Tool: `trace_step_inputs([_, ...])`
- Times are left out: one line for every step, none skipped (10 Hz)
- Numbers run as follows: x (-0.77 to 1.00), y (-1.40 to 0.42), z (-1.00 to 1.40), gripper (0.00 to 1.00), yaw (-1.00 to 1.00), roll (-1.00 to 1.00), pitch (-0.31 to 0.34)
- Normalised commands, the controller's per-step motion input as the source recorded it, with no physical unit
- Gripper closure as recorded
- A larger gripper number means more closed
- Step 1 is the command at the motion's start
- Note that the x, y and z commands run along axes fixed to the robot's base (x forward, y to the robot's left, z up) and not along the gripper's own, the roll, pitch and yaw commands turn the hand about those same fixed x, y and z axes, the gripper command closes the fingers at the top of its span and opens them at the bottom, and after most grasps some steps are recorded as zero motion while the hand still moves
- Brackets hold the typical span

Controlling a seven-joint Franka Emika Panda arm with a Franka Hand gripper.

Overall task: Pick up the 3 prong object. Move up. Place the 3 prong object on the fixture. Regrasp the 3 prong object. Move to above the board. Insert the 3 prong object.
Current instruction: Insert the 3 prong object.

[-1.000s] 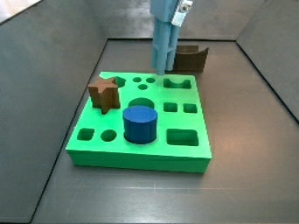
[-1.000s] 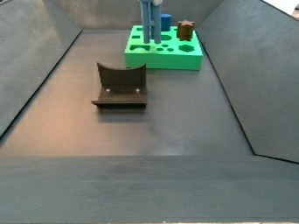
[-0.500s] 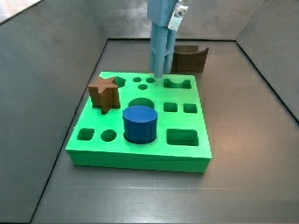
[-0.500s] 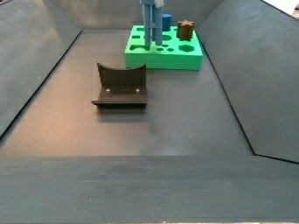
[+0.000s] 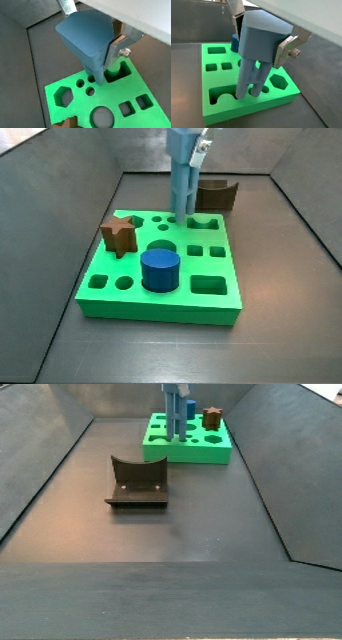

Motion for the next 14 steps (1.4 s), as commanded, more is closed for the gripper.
trace_step_inputs([0.00,0.00,0.00,1.00,0.00,0.00,0.000])
trace_step_inputs([-0.43,-0.05,0.00,1.00,0.00,0.00,-0.063])
trace_step_inputs([-0.63,-0.15,0.01,1.00,0.00,0.00,-0.109])
trace_step_inputs([-0.65,-0.13,0.01,1.00,0.00,-0.01,-0.164])
trace_step_inputs([-0.59,-0.23,0.05,1.00,0.00,-0.03,-0.177])
trace_step_inputs([-0.35,-0.06,0.02,1.00,0.01,-0.05,-0.149])
trace_step_inputs([-0.40,0.00,0.00,1.00,0.01,0.00,-0.114])
trace_step_inputs([0.01,0.00,0.00,1.00,0.00,-0.04,0.000])
trace_step_inputs([0.00,0.00,-0.04,1.00,0.00,0.00,0.000])
trace_step_inputs([-0.19,-0.05,-0.10,1.00,0.03,0.00,-0.050])
trace_step_inputs([-0.23,-0.15,-0.13,1.00,0.14,0.00,-0.066])
trace_step_inputs([-0.17,-0.16,-0.09,1.00,0.28,0.00,-0.051])
trace_step_inputs([-0.12,-0.12,-0.02,1.00,0.37,-0.02,-0.050])
trace_step_inputs([-0.09,-0.06,0.00,1.00,0.31,-0.03,-0.061])
